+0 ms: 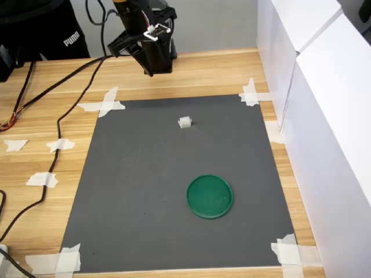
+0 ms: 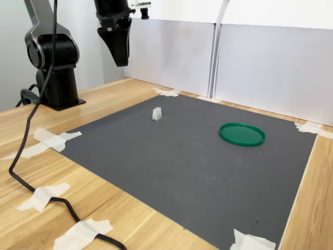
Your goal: Grasp a white terminal and put it on the green lid.
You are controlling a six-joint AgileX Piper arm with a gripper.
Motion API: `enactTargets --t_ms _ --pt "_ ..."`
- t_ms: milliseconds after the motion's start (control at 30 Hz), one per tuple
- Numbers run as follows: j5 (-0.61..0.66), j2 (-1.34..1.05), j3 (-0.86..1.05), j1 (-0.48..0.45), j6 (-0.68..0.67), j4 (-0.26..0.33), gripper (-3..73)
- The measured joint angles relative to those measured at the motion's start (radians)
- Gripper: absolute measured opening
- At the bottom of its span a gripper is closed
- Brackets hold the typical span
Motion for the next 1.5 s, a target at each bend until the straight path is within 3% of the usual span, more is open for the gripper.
enactTargets --t_ms 100,267,367,600,700,1033,1267,1500 --pt "0.0 -0.023 0.0 0.0 -0.003 0.045 69.9" --pt "0.001 -0.031 0.0 0.0 -0.048 0.151 71.4" --pt "0.001 -0.031 0.0 0.0 -0.038 0.178 71.5" --pt "-0.087 -0.031 0.0 0.0 0.089 0.108 70.7" --pt "-0.111 -0.031 0.0 0.002 0.096 0.103 70.4" --pt "-0.158 0.001 0.013 0.163 0.208 -0.006 70.3" --pt "-0.252 0.1 0.061 0.19 0.235 -0.092 70.1" --pt "-0.299 0.179 0.061 0.204 0.167 -0.054 70.1"
